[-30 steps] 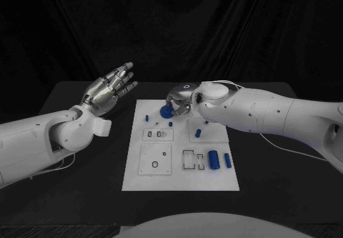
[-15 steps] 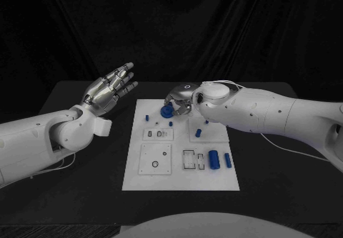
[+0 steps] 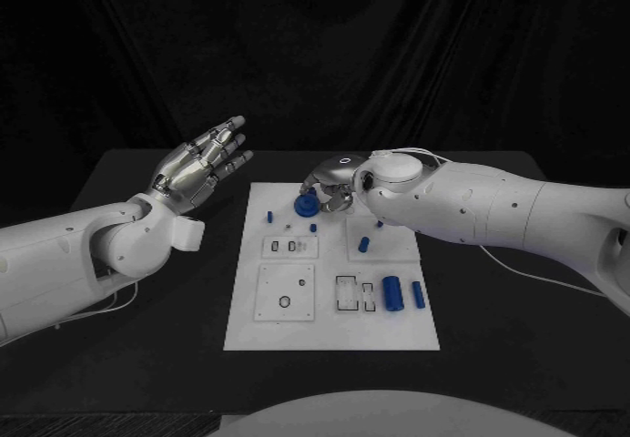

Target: Assemble the parts on the task board

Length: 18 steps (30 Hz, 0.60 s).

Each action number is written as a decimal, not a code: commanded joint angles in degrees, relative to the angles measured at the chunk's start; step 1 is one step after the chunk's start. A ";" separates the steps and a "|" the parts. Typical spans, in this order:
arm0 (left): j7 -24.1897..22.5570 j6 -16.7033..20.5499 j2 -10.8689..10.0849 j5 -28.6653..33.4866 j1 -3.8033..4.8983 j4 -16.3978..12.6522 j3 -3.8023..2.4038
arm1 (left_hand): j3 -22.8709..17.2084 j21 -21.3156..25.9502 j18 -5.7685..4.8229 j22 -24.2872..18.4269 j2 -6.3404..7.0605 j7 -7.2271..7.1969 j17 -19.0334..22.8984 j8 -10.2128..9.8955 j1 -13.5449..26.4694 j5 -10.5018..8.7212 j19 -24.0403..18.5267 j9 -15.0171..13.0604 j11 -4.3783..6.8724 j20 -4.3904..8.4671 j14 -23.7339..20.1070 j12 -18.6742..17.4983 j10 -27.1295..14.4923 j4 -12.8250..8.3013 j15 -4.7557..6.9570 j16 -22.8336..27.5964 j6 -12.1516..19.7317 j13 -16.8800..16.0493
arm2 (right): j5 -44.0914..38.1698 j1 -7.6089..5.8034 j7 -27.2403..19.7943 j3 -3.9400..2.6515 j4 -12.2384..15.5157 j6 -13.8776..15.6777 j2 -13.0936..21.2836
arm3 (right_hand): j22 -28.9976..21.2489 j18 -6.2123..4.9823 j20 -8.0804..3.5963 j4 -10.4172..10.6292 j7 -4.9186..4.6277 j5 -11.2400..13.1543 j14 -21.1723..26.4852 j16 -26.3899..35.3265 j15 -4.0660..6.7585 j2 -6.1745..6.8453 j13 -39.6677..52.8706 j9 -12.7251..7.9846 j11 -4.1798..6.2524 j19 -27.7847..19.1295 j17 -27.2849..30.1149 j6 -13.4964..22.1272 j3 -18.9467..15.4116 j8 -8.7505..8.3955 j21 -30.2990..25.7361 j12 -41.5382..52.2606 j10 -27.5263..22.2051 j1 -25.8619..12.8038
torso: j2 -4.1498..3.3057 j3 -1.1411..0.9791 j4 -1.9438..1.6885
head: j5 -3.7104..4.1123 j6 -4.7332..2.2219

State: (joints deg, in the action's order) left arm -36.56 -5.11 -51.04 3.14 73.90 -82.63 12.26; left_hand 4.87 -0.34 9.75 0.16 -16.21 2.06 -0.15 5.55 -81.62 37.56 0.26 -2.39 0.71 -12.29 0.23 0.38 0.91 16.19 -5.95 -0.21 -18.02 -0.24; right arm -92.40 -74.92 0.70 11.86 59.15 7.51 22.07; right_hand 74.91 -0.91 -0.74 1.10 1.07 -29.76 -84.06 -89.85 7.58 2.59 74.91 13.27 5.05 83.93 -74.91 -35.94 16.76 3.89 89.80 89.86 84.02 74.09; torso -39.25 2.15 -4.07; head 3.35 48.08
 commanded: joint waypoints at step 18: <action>-0.21 -0.86 -0.14 -0.01 -0.10 -0.15 -0.06 | -0.50 0.10 0.32 0.05 0.15 0.15 -0.07 0.38 -0.71 0.51 0.01 -0.10 -0.50 -0.26 0.00 -0.07 0.03 -0.13 -0.61 -0.25 -0.16 -0.08 | -0.21 0.44 1.46 0.00 0.74 -0.07 2.58 | 14.66 0.63 1.73 0.19 -4.23 -5.22 -5.94 -0.15 -2.24 -0.78 15.09 -0.17 -3.03 5.45 -15.09 -10.84 3.22 2.04 -0.65 0.14 5.98 -4.58 | 0.01 0.02 -0.02 | -0.32 0.00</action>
State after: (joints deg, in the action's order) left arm -36.32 -5.20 -51.19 3.14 73.87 -82.67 12.26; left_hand 4.71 -0.34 9.74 0.16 -15.98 2.06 -0.16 5.55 -81.85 37.78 0.26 -2.40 0.72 -12.28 0.13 0.38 0.91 16.03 -6.26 -0.21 -18.02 -0.23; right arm -92.37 -74.73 0.79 11.72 59.71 7.04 24.29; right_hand 74.93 -0.91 0.59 1.27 -3.12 -34.80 -83.96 -89.85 5.62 1.74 74.91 13.04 2.37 83.88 -74.91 -46.50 19.78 5.81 89.42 89.86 84.00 70.17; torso -39.26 2.16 -4.07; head 3.05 48.11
